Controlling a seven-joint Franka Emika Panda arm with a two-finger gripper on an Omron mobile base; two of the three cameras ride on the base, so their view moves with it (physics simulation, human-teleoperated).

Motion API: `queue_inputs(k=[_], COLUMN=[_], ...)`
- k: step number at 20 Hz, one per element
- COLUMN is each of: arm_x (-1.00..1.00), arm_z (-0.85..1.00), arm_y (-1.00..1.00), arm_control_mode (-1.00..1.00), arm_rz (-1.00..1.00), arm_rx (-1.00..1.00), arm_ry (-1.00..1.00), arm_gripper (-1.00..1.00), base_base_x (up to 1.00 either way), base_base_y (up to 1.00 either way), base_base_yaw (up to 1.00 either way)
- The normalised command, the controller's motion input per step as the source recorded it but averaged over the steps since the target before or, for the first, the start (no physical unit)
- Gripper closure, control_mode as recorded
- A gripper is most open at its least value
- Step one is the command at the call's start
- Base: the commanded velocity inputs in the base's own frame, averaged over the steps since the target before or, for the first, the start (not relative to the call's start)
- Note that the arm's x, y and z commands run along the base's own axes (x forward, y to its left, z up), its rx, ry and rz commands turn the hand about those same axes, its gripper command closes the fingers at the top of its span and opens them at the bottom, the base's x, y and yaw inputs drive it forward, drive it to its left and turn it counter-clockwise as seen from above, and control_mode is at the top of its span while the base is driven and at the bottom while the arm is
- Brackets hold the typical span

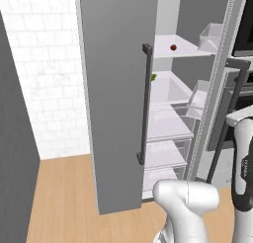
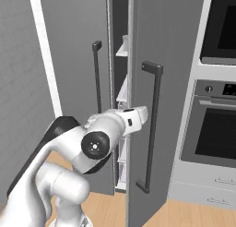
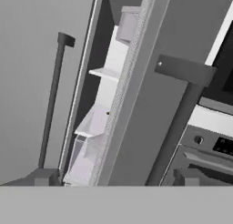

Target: Take the strawberry from the fridge and place it on top of the pancake, located on the dining counter.

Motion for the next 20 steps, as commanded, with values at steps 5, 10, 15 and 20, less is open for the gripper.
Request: queue_inputs(k=[5,10,15,20], arm_x=[0.14,0.43,0.6,0.74], arm_z=[0.16,-0.39,-0.24,0.0], arm_y=[0.97,0.87,0.48,0.0], arm_control_mode=[-1.0,-1.0,-1.0,-1.0], arm_rz=[-0.34,-0.34,-0.28,-0.2], arm_rx=[-0.26,-0.23,-0.09,0.0], arm_ry=[0.14,0.07,0.08,0.15], arm_gripper=[-1.0,-1.0,-1.0,-1.0], base_base_x=[0.0,0.0,0.0,0.0], base_base_y=[0.0,0.0,0.0,0.0], base_base_yaw=[0.0,0.0,0.0,0.0])
